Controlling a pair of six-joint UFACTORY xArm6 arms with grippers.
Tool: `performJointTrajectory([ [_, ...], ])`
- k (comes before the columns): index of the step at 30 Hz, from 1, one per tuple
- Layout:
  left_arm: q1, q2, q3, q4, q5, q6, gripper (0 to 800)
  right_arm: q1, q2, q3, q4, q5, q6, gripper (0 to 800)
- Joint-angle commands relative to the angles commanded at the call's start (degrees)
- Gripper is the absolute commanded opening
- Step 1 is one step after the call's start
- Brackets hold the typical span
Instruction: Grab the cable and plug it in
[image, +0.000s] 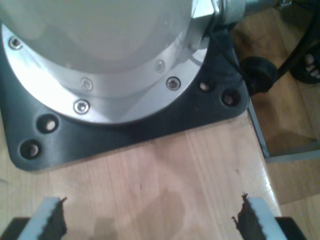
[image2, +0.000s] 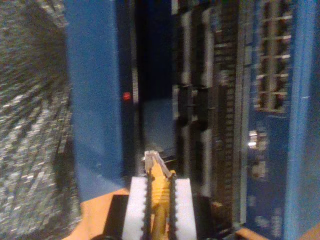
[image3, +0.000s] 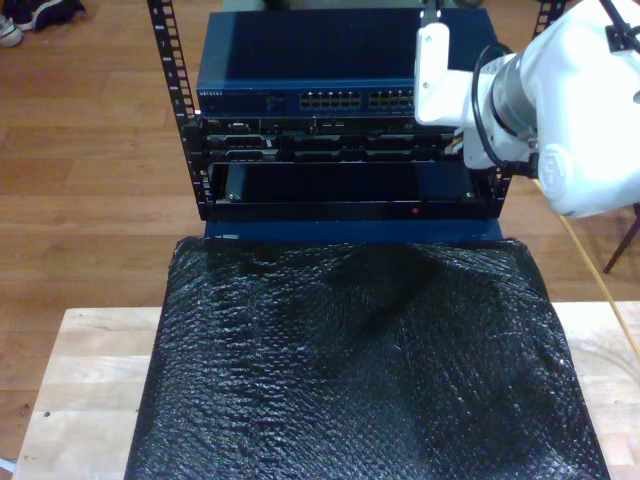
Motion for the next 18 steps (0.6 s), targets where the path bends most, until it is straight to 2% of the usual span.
performJointTrajectory([
  [9,0.0,0.0,0.0,0.0,0.0,0.0,800,0.1,0.2,5.9,0.0,-9.1,0.0,0],
  [18,0.0,0.0,0.0,0.0,0.0,0.0,800,0.1,-3.4,11.3,-2.9,-14.1,-0.2,0],
])
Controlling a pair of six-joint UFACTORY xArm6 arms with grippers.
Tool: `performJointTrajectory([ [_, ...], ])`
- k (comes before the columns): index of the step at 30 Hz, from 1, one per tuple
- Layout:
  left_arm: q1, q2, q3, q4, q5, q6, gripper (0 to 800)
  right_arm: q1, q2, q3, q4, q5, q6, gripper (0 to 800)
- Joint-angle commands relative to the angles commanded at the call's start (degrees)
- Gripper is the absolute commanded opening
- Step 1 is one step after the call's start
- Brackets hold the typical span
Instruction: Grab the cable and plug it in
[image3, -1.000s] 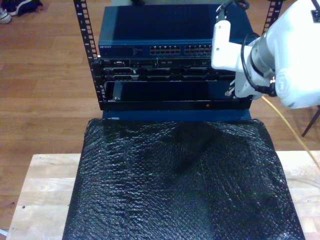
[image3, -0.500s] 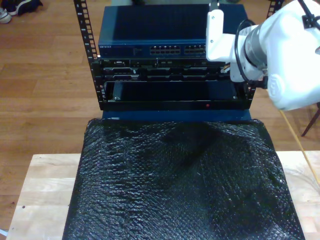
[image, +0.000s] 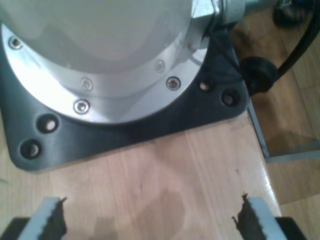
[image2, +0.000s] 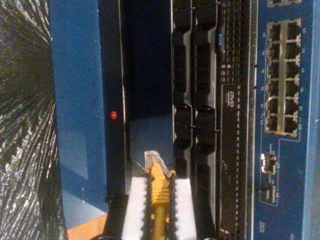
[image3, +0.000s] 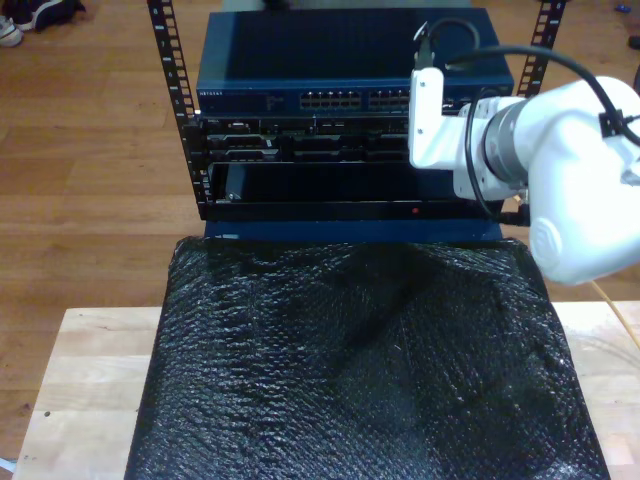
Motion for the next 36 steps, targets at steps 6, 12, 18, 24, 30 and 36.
performJointTrajectory([
  [6,0.1,0.0,0.0,0.0,0.0,0.0,800,0.1,-1.8,1.1,-2.7,-1.2,0.0,0],
  [12,0.0,0.0,0.0,0.0,0.0,0.0,800,0.5,-5.9,6.2,-6.8,-2.3,0.2,0],
  [18,0.1,0.0,0.0,0.0,0.0,0.0,800,1.1,-7.8,10.5,-6.6,-8.6,0.3,0],
  [24,0.0,0.1,0.0,0.0,0.0,0.0,800,1.1,-4.7,7.2,-6.7,-9.2,0.1,0],
  [30,0.0,0.0,0.0,0.0,0.0,0.0,800,1.1,-2.8,6.0,-6.9,-10.0,0.0,0],
  [36,0.0,0.0,0.0,0.0,0.0,0.0,800,0.8,-0.4,8.2,-6.6,-22.3,0.4,0],
])
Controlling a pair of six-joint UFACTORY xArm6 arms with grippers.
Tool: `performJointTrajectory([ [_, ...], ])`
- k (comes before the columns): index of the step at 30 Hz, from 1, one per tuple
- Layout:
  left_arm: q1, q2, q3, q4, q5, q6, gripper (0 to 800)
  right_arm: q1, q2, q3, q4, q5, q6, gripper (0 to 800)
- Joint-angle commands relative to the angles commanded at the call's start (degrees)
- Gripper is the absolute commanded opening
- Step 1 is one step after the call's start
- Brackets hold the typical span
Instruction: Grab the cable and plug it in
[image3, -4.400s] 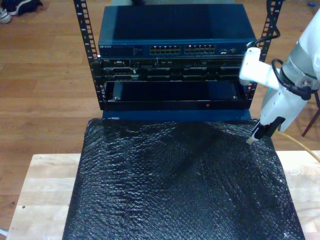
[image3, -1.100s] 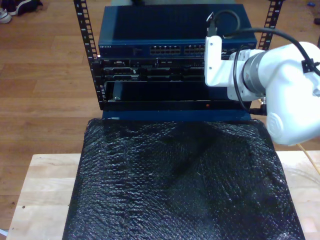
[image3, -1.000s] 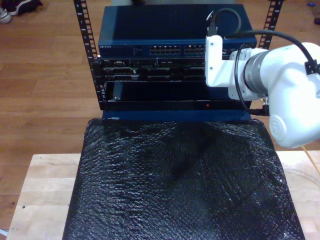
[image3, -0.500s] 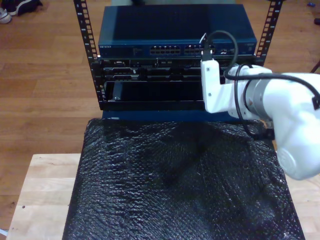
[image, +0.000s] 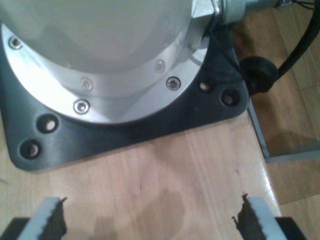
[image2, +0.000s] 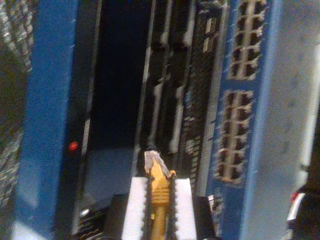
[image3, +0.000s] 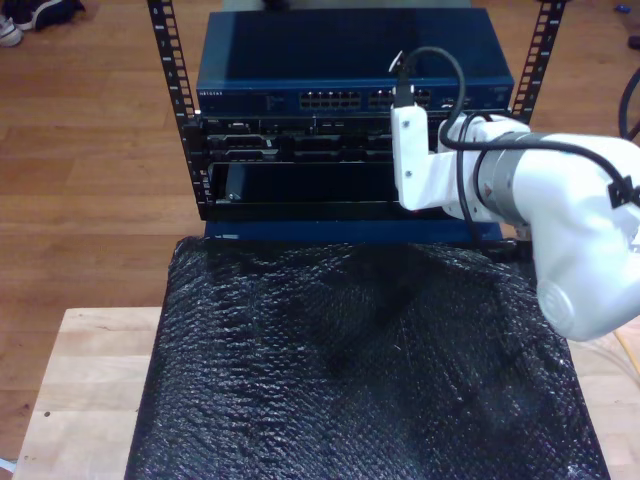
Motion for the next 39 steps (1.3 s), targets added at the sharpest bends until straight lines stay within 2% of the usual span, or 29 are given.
performJointTrajectory([
  [17,0.0,0.1,0.0,0.0,0.0,0.0,800,-0.2,2.1,1.8,0.4,-8.6,0.2,0],
  [23,0.0,0.1,0.0,0.0,0.0,0.0,800,-0.2,6.7,1.5,1.1,-19.9,0.3,0],
  [39,0.0,0.1,0.0,0.0,0.0,0.0,800,-0.1,11.6,-2.9,1.8,-21.7,0.2,0],
])
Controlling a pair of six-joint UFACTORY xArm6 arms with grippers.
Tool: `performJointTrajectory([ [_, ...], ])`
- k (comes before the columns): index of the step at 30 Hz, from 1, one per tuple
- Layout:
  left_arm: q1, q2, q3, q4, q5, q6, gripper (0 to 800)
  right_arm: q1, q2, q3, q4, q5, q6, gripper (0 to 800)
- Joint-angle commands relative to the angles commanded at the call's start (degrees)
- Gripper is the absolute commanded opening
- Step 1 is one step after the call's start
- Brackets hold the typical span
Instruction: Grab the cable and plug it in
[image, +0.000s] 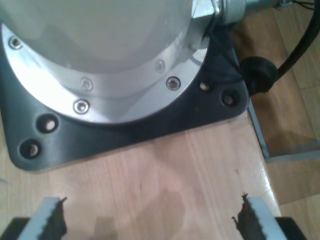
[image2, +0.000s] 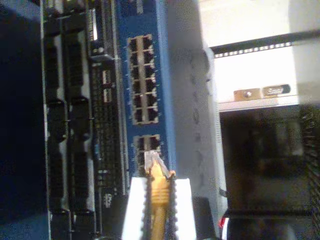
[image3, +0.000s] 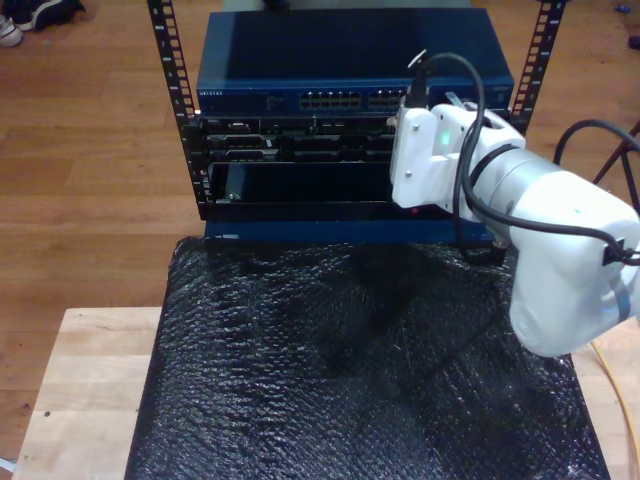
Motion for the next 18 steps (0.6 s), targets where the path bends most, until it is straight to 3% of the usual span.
performJointTrajectory([
  [13,0.0,0.0,0.0,0.0,0.0,0.0,800,0.3,6.8,-3.5,3.6,-7.7,-2.4,0],
  [18,0.1,-0.1,0.0,0.0,0.0,0.0,800,0.4,11.3,-5.4,8.4,-13.9,-7.2,0],
])
